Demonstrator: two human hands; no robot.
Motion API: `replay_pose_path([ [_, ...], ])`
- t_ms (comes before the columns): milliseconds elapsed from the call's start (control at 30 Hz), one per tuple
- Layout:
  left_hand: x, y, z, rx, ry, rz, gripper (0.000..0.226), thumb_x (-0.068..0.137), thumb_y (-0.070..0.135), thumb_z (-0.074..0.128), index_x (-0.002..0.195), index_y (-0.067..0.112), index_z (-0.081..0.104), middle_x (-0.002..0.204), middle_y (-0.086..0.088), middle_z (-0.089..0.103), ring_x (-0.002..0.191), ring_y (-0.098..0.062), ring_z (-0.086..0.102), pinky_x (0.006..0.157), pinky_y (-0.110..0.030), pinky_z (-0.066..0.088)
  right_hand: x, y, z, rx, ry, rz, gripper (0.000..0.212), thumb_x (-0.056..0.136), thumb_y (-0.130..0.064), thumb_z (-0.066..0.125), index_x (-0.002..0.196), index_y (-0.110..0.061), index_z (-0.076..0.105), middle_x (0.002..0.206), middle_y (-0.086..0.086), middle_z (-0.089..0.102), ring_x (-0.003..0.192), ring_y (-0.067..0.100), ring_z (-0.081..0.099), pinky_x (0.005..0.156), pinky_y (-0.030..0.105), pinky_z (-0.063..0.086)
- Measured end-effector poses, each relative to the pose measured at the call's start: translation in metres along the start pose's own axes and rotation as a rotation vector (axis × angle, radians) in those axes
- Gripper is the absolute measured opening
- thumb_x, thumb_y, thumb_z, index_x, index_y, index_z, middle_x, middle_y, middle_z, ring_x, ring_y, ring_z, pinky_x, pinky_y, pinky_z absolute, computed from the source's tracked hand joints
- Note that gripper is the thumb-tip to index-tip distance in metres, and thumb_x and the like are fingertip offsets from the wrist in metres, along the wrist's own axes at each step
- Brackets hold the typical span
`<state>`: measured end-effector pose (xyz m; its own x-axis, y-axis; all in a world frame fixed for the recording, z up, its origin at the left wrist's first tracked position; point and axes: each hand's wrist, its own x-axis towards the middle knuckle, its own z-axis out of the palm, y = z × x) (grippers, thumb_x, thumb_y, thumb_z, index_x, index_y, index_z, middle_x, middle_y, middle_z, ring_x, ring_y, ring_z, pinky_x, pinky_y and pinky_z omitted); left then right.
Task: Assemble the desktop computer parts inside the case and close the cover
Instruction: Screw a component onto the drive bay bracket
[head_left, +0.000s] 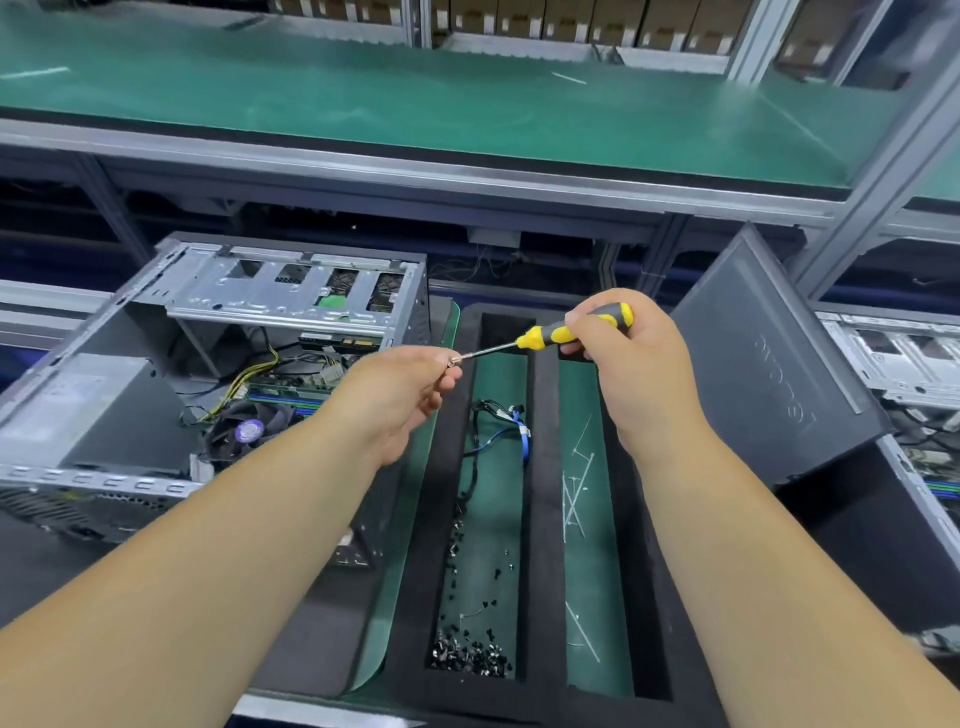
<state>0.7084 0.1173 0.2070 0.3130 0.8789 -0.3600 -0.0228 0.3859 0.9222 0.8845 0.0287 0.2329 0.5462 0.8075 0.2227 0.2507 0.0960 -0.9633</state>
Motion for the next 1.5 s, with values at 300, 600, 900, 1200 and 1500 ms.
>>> replay_pose_path([
  [300,0.027,0.028,-0.076,0.115,-0.123,0.147,0.022,0.099,0.005,0.051,0.088,0.012,0.069,0.077,0.001,0.065,0.073,-0.009,0.056,0.068,-0.020,0.046,0.006,-0.029,0.070,-0.075,0.019,-0.017,0.002,0.077,-0.029,0.061,0.078,-0.029,0.063,0.081,-0.008,0.071,0.085,0.018,0.068,0.081,0.046,0.055],
  [600,0.062,0.052,-0.130,-0.114,-0.230,0.026,0.013,0.098,0.005,0.053,0.099,0.007,0.066,0.074,0.003,0.069,0.063,-0.002,0.062,0.058,-0.013,0.050,0.020,-0.047,0.134,-0.150,0.022,-0.115,0.011,0.081,-0.035,0.063,0.091,-0.036,0.058,0.072,-0.014,0.064,0.059,0.002,0.054,0.050,0.015,0.043],
  [900,0.106,0.081,-0.127,-0.119,-0.320,0.100,0.013,0.096,0.004,0.057,0.094,0.010,0.068,0.077,0.002,0.072,0.067,-0.003,0.064,0.065,-0.013,0.053,0.057,-0.066,0.162,-0.057,0.058,-0.119,0.013,0.089,-0.025,0.065,0.098,-0.020,0.057,0.095,-0.001,0.074,0.094,0.020,0.072,0.094,0.050,0.054],
  [1200,0.158,0.085,-0.121,0.467,-0.211,0.397,0.017,0.095,0.031,0.055,0.108,0.038,0.062,0.105,0.020,0.063,0.096,0.004,0.058,0.074,-0.019,0.043,0.099,-0.056,0.169,-0.286,0.088,-0.116,0.012,0.088,-0.027,0.065,0.095,-0.022,0.056,0.093,-0.005,0.073,0.093,0.015,0.071,0.091,0.050,0.054],
  [1500,0.194,0.047,-0.111,1.034,-0.187,0.645,0.029,0.087,0.004,0.056,0.103,0.023,0.070,0.106,0.002,0.064,0.104,-0.021,0.055,0.090,-0.030,0.046,0.112,-0.028,0.183,-0.634,-0.044,-0.098,0.016,0.092,-0.025,0.064,0.103,-0.027,0.052,0.087,-0.009,0.070,0.086,0.013,0.067,0.080,0.044,0.055],
])
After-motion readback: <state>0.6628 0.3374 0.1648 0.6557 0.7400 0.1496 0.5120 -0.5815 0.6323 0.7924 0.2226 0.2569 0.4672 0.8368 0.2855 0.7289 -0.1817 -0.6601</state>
